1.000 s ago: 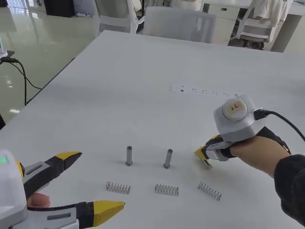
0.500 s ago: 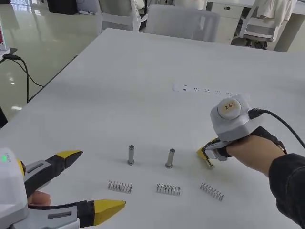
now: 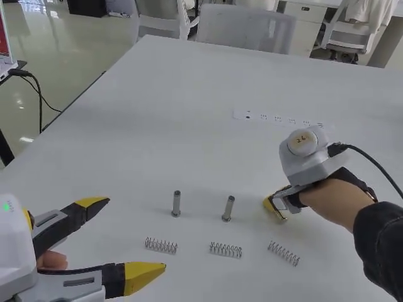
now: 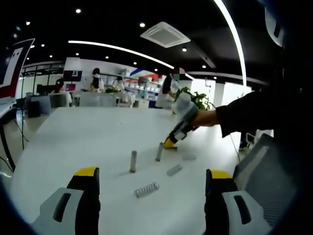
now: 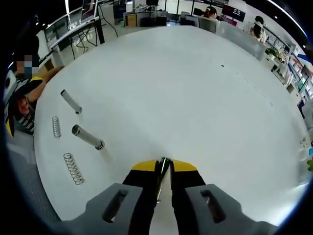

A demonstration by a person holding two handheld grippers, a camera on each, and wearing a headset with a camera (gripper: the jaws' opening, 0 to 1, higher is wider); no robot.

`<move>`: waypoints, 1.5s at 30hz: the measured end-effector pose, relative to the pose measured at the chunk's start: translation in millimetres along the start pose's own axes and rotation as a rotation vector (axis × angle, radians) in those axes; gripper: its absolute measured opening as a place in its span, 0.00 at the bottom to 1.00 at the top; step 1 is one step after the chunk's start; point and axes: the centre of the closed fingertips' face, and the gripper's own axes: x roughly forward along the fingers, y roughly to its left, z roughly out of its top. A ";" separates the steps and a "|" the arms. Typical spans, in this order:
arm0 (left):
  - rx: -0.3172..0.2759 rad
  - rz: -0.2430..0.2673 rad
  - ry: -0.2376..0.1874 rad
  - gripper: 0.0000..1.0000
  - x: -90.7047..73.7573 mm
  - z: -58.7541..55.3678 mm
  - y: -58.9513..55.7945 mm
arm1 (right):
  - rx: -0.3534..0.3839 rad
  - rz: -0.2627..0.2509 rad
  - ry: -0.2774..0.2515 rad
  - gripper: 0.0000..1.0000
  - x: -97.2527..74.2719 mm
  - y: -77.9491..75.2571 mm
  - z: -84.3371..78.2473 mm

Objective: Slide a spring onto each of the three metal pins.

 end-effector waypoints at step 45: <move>0.058 -0.041 -0.012 0.85 -0.6 13.5 -15.1 | 0.102 -0.026 -0.159 0.05 -55.5 15.4 -7.8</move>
